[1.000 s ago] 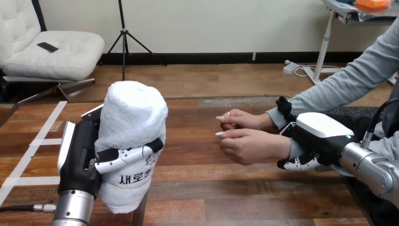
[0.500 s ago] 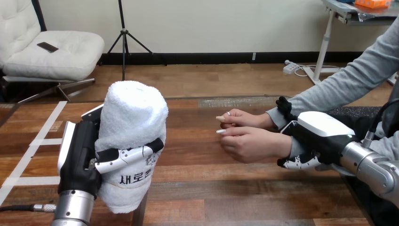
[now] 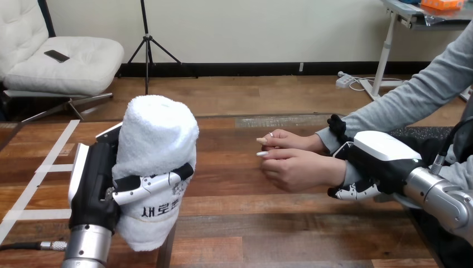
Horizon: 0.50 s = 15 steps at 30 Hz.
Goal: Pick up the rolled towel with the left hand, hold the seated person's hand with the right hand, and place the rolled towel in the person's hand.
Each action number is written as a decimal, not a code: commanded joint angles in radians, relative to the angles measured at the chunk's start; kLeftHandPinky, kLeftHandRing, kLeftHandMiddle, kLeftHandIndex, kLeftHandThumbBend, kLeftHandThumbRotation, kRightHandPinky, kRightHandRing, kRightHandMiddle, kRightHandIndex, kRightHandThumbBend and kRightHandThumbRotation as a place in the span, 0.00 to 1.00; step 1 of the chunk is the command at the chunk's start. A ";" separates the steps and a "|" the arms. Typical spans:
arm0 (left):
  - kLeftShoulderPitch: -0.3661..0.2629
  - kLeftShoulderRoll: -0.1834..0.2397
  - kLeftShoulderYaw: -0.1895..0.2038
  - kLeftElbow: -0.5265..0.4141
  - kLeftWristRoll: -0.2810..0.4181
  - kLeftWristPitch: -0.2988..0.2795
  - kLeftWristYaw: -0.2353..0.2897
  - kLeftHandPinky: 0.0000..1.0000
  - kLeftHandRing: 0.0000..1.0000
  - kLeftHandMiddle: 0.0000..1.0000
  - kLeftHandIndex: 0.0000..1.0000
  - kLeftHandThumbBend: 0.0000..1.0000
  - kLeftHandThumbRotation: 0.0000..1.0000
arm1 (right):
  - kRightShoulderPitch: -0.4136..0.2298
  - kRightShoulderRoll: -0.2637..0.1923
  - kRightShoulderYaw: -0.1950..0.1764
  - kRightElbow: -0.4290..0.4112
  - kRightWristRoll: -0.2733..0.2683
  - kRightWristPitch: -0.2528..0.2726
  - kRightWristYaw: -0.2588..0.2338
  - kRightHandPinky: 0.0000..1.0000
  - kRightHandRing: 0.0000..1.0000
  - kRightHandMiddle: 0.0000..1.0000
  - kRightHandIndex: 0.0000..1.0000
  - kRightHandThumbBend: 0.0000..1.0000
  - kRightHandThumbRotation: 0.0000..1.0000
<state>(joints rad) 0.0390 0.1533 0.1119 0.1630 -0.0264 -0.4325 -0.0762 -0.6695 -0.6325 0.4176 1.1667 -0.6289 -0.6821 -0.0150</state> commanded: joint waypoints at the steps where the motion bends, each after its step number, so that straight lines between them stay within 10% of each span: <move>1: -0.132 0.014 0.018 0.044 0.010 -0.061 0.018 0.28 0.33 0.38 0.39 0.61 0.00 | -0.057 0.013 -0.027 0.001 0.032 -0.004 0.001 0.20 0.25 0.31 0.32 0.40 0.30; 15: -0.251 0.037 0.028 0.216 0.023 -0.139 0.018 0.30 0.35 0.40 0.41 0.61 0.00 | -0.057 0.015 -0.041 -0.010 0.051 -0.010 0.022 0.19 0.24 0.30 0.31 0.41 0.29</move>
<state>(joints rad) -0.0651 0.1616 0.1307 0.3275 -0.0170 -0.4977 -0.0668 -0.6696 -0.6326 0.4123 1.1665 -0.6245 -0.6822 -0.0041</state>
